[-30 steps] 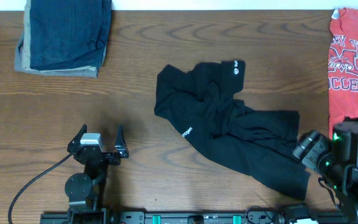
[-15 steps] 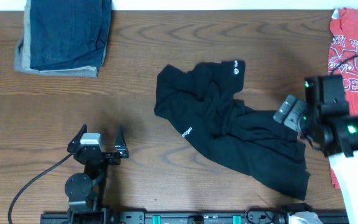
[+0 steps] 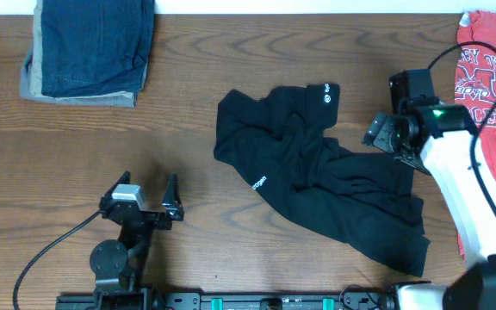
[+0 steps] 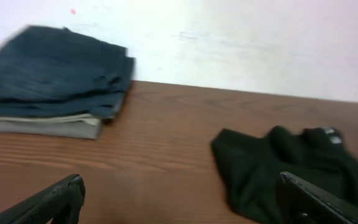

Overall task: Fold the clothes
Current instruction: 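Reach the left gripper to the shirt's upper left edge and grasp it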

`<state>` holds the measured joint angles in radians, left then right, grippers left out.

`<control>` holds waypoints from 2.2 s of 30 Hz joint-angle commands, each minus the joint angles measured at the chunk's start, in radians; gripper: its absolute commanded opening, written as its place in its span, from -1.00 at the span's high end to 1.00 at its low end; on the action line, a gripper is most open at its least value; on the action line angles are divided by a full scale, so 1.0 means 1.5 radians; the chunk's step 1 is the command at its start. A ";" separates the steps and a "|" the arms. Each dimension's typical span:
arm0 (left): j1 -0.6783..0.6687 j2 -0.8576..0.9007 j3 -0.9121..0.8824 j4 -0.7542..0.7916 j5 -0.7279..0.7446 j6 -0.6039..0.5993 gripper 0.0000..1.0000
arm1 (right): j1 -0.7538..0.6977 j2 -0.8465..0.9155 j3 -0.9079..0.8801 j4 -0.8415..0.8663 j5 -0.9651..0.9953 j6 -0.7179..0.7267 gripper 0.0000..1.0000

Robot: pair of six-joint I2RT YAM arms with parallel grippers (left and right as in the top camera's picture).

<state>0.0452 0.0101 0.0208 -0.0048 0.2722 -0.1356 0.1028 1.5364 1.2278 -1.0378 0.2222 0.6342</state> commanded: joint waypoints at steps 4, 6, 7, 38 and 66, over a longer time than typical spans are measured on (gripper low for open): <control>0.004 -0.004 -0.011 0.005 0.103 -0.254 -0.96 | -0.002 0.055 -0.003 0.003 -0.047 0.001 -0.98; 0.004 -0.004 -0.011 0.007 0.143 -0.267 -0.95 | -0.002 0.065 -0.003 0.002 -0.046 0.001 -0.98; 0.004 -0.004 -0.010 0.007 0.169 -0.268 -0.96 | -0.002 0.068 -0.003 0.002 -0.046 0.001 -0.98; -0.248 0.845 0.797 -0.545 0.138 0.053 -0.96 | -0.002 0.074 -0.003 0.002 -0.046 0.000 -0.99; -0.478 1.229 0.837 -0.121 -0.125 0.027 -0.96 | -0.001 0.074 -0.003 0.002 -0.046 0.000 -0.98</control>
<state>-0.6521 1.8263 1.2503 -0.2054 0.1120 -0.0822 0.1020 1.6390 1.2217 -1.0344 0.1493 0.6346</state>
